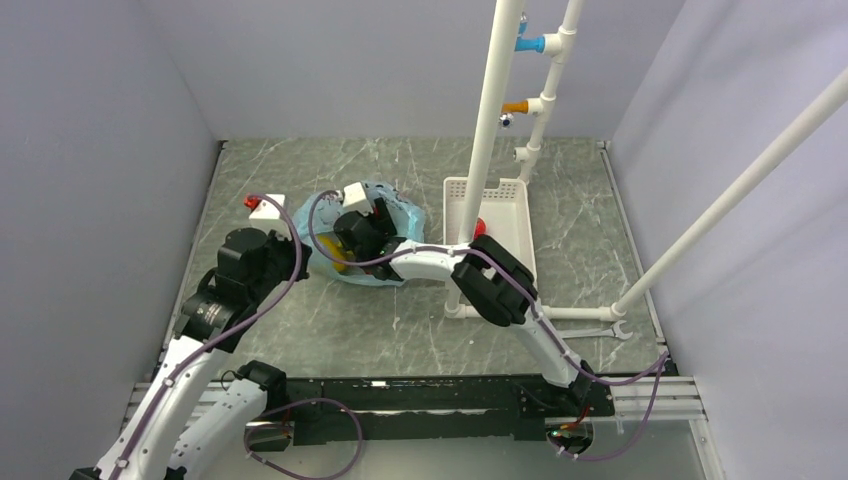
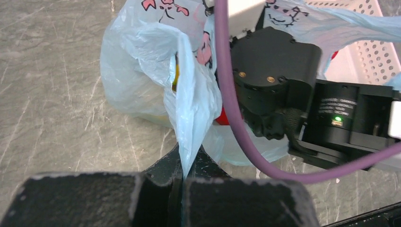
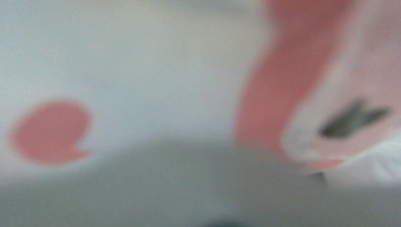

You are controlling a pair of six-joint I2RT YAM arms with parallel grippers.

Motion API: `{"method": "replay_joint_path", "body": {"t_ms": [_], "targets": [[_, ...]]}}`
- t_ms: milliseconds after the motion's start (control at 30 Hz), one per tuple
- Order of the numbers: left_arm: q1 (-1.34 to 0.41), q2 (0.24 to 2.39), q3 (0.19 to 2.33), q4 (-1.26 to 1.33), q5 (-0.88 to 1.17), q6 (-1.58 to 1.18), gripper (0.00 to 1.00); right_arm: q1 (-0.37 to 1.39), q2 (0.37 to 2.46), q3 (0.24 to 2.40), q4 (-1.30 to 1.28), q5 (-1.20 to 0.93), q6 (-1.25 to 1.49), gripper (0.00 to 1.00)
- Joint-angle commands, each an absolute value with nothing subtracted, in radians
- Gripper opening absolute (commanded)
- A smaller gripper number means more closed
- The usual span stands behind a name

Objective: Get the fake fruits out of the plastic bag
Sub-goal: Take out the fake fruit from the plastic bag, then place the fake fruit in the bin.

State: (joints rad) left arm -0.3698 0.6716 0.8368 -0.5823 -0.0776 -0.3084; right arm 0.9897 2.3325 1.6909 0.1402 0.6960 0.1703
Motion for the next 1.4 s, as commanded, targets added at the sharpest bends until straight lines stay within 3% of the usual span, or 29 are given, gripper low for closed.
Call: {"method": "replay_joint_path", "body": {"t_ms": [0,267,533,633,867,1033,1367], "targets": [[-0.366,0.682,0.816,-0.532,-0.102,-0.293,0.0,1.021,2.176,1.587,0.265,0.73,0.103,0.54],[-0.367,0.681,0.811,-0.534,-0.146,-0.284,0.0,1.089,1.937,1.386,0.192,0.649,0.164,0.16],[-0.366,0.609,0.841,-0.506,-0.163,-0.318,0.0,1.112,1.685,1.184,0.123,0.382,0.202,0.08],[-0.367,0.6,0.835,-0.493,-0.166,-0.312,0.0,1.115,1.659,1.188,0.067,0.353,0.227,0.0],[-0.367,0.614,0.8,-0.488,-0.218,-0.301,0.0,1.254,1.488,1.128,0.067,0.279,0.14,0.0],[-0.364,0.616,0.798,-0.492,-0.215,-0.296,0.0,1.324,1.246,1.04,0.051,0.309,0.127,0.0],[-0.362,0.62,0.792,-0.495,-0.215,-0.287,0.0,1.323,0.754,0.853,-0.3,0.436,0.237,0.0]]}}
